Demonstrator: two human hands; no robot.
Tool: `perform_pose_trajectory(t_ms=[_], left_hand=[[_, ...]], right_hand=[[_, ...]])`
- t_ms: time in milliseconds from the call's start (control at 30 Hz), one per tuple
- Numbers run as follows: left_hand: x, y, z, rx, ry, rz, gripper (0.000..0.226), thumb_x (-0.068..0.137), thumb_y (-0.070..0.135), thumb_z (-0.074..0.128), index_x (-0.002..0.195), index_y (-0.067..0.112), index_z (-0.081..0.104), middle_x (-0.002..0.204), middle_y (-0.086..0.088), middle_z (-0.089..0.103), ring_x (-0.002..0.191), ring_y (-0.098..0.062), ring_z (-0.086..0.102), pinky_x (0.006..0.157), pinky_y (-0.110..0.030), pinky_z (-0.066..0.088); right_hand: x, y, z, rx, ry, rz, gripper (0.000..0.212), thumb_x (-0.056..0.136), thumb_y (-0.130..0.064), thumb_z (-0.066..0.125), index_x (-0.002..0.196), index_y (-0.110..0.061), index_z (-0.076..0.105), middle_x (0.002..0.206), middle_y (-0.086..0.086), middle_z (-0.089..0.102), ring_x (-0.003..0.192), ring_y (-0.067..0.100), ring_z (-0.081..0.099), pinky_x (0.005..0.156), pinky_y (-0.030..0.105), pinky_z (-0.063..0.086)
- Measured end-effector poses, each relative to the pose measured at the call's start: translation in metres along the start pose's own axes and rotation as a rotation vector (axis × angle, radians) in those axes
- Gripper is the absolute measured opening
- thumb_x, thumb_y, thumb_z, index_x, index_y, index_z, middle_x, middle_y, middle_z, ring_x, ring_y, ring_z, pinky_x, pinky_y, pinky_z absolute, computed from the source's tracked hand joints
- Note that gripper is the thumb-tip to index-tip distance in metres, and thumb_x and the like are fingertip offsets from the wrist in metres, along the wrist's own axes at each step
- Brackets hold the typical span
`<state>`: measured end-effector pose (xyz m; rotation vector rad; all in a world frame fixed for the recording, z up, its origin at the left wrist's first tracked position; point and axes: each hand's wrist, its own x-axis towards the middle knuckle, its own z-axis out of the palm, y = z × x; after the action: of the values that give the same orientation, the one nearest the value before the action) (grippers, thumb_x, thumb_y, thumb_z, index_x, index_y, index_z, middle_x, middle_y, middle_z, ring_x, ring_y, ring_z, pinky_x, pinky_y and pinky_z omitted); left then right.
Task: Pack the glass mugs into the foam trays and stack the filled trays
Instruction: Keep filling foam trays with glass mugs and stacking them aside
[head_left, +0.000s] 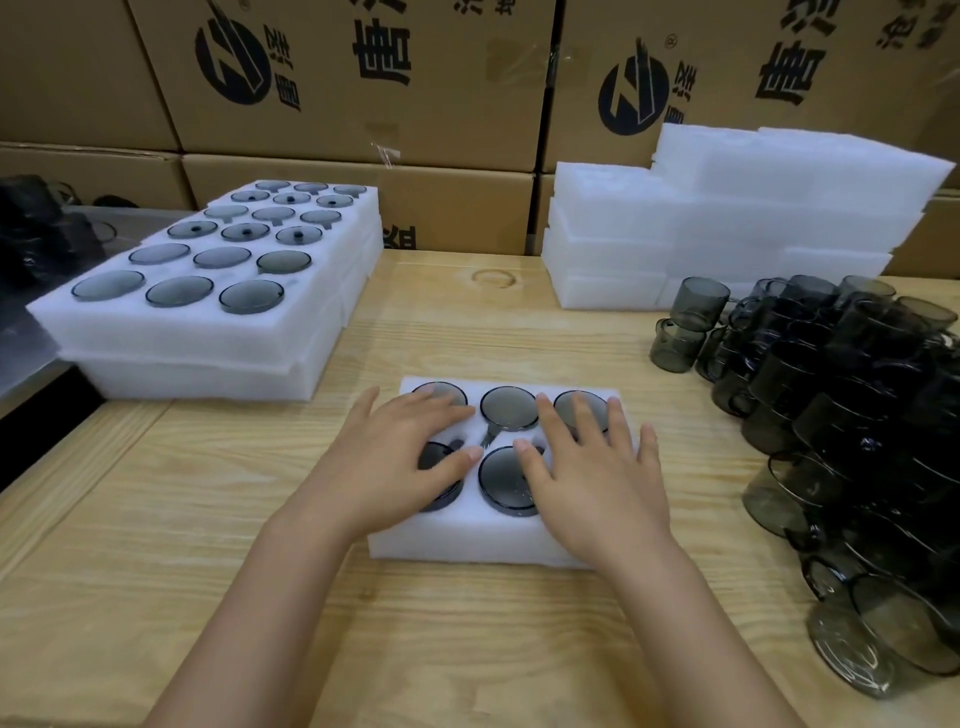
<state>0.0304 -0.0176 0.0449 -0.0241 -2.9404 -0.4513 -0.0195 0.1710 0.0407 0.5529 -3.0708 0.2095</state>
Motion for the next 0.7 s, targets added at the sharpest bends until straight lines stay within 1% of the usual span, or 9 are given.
perform_pose_trajectory(t_ms=[67, 133, 200, 233, 300, 400, 500, 567, 700], left_hand=[[-0.003, 0.018, -0.004, 0.127, 0.102, 0.037, 0.053, 0.093, 0.059, 0.033, 0.136, 0.032, 0.049, 0.147, 0.014, 0.042, 0.137, -0.003, 0.032, 0.117, -0.041, 0.006], [-0.009, 0.047, 0.001, 0.056, 0.165, 0.166, 0.058, 0.089, 0.053, 0.030, 0.131, 0.023, 0.056, 0.131, 0.007, 0.059, 0.122, -0.014, 0.052, 0.111, -0.044, 0.022], [-0.019, 0.071, 0.018, -0.010, 0.197, 0.269, 0.062, 0.084, 0.047, 0.034, 0.131, 0.014, 0.055, 0.116, 0.002, 0.067, 0.110, -0.021, 0.060, 0.101, -0.045, 0.041], [-0.024, 0.077, 0.027, 0.043, 0.217, 0.306, 0.063, 0.081, 0.046, 0.039, 0.133, 0.013, 0.054, 0.118, 0.000, 0.066, 0.113, -0.024, 0.060, 0.100, -0.048, 0.044], [-0.027, 0.076, 0.040, 0.237, 0.203, 0.369, 0.063, 0.077, 0.043, 0.050, 0.134, 0.018, 0.056, 0.130, -0.006, 0.061, 0.122, -0.028, 0.056, 0.100, -0.053, 0.043], [-0.016, 0.062, 0.045, 0.360, 0.187, 0.417, 0.061, 0.074, 0.039, 0.063, 0.133, 0.023, 0.056, 0.135, -0.008, 0.057, 0.123, -0.029, 0.055, 0.097, -0.054, 0.045], [0.007, 0.046, 0.046, 0.395, 0.230, 0.422, 0.050, 0.083, 0.042, 0.053, 0.128, 0.022, 0.059, 0.133, -0.006, 0.058, 0.121, -0.029, 0.056, 0.094, -0.052, 0.048], [0.027, 0.033, 0.045, 0.399, 0.283, 0.416, 0.044, 0.090, 0.042, 0.041, 0.123, 0.021, 0.063, 0.129, -0.006, 0.061, 0.118, -0.028, 0.058, 0.091, -0.048, 0.049], [0.073, 0.006, 0.044, 0.499, 0.394, 0.376, 0.042, 0.092, 0.037, 0.037, 0.115, 0.019, 0.067, 0.121, -0.007, 0.065, 0.107, -0.026, 0.062, 0.086, -0.040, 0.044]], right_hand=[[0.001, -0.001, 0.002, 0.008, 0.058, -0.006, 0.059, 0.094, -0.057, 0.009, 0.149, -0.038, 0.001, 0.158, -0.006, 0.004, 0.144, 0.025, -0.013, 0.114, 0.048, -0.006], [0.001, 0.001, 0.004, 0.048, 0.213, -0.033, 0.054, 0.097, -0.050, 0.013, 0.146, -0.033, 0.025, 0.153, -0.006, 0.027, 0.145, 0.024, 0.005, 0.113, 0.044, 0.009], [0.000, 0.007, 0.005, 0.373, 0.468, -0.059, 0.047, 0.097, -0.039, 0.022, 0.125, -0.020, 0.055, 0.126, -0.001, 0.059, 0.130, 0.023, 0.040, 0.101, 0.037, 0.031], [-0.001, 0.010, 0.004, 0.621, 0.572, -0.060, 0.045, 0.095, -0.035, 0.027, 0.115, -0.015, 0.062, 0.113, 0.000, 0.065, 0.117, 0.020, 0.052, 0.094, 0.033, 0.037], [0.001, 0.024, 0.004, 0.968, 0.721, -0.044, 0.043, 0.095, -0.037, 0.030, 0.109, -0.015, 0.064, 0.108, -0.005, 0.066, 0.106, 0.009, 0.057, 0.091, 0.022, 0.041], [0.010, 0.041, 0.010, 1.038, 0.855, 0.018, 0.040, 0.094, -0.037, 0.028, 0.107, -0.019, 0.061, 0.106, -0.009, 0.063, 0.105, 0.005, 0.055, 0.090, 0.017, 0.039], [0.017, 0.046, 0.022, 0.960, 0.860, 0.071, 0.043, 0.094, -0.037, 0.027, 0.111, -0.014, 0.059, 0.106, -0.009, 0.058, 0.104, 0.006, 0.049, 0.090, 0.019, 0.034], [0.021, 0.041, 0.029, 0.906, 0.782, 0.063, 0.047, 0.093, -0.038, 0.026, 0.112, -0.010, 0.059, 0.105, -0.008, 0.055, 0.104, 0.007, 0.045, 0.089, 0.019, 0.031], [0.026, 0.038, 0.037, 0.822, 0.633, 0.063, 0.054, 0.091, -0.043, 0.024, 0.115, -0.009, 0.058, 0.108, -0.007, 0.055, 0.107, 0.010, 0.043, 0.092, 0.020, 0.029]])
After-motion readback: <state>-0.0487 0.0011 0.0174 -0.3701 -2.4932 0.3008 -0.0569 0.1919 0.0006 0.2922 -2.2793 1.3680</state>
